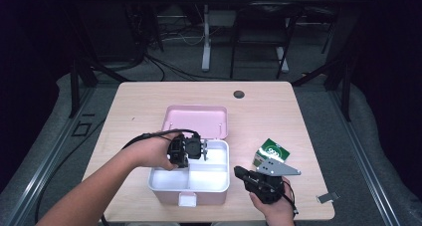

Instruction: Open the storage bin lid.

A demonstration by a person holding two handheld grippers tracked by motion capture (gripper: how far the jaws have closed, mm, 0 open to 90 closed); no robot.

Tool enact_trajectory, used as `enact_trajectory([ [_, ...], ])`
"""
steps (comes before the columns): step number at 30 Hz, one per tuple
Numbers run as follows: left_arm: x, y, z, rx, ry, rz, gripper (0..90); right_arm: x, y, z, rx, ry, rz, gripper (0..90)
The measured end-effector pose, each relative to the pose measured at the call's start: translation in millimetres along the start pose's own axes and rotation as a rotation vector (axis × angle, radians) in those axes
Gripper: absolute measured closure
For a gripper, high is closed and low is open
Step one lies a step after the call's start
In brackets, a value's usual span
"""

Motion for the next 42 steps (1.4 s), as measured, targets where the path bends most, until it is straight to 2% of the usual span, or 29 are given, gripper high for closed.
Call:
enact_trajectory([
  [6, 0.5, -0.8, 1.0, 0.0, -0.005, -0.004, 87.7, -0.4, -0.2, 1.1, 0.004, -0.004, 0.0, 86.8],
  [10, 4.4, 1.3, 6.8, 0.0, -0.023, 0.013, 85.6, -0.7, -0.2, 1.4, 0.003, -0.009, -0.001, 86.8],
  [11, 5.3, 1.6, 7.5, 0.004, -0.031, 0.021, 84.9, -0.9, -0.4, 2.6, 0.0, 0.009, 0.0, 86.8],
  [12, 6.1, 2.2, 8.5, 0.005, -0.033, 0.022, 84.9, -0.9, -0.1, 1.4, 0.003, -0.009, -0.002, 86.8],
  [14, 7.3, 2.4, 10.0, 0.005, -0.038, 0.025, 84.7, -1.2, -0.1, 2.2, 0.003, 0.008, 0.005, 86.8],
  [15, 7.7, 2.2, 10.0, 0.002, -0.042, 0.023, 84.8, -1.2, 0.2, 0.9, 0.004, -0.009, 0.003, 86.8],
  [20, 7.7, 0.1, 10.2, -0.008, -0.041, 0.011, 86.7, -1.9, 0.4, 1.4, 0.006, -0.005, 0.006, 86.7],
  [30, 7.7, -0.2, 10.2, -0.009, -0.04, 0.017, 87.3, -2.3, 0.3, 2.4, 0.005, -0.009, 0.001, 86.5],
  [32, 7.6, -0.3, 10.1, -0.012, -0.039, 0.016, 87.4, -2.6, 0.3, 3.6, 0.002, 0.003, 0.004, 86.5],
  [33, 7.4, -0.2, 10.1, -0.009, -0.036, 0.016, 87.4, -2.6, 0.7, 2.3, 0.005, -0.016, 0.002, 86.5],
  [42, 6.4, 0.3, 7.7, -0.008, -0.027, 0.011, 88.0, -2.9, 1.1, 2.1, 0.002, -0.015, 0.005, 86.2],
])
Point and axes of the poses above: each handheld gripper's, and its own axes: z roughly forward along the jaws, x roughly out of its top, y roughly to its right, the point moved 2 cm from there along z, roughly forward along the jaws, and after that the axes turned 11 degrees about -z, right-handed, at the moved point
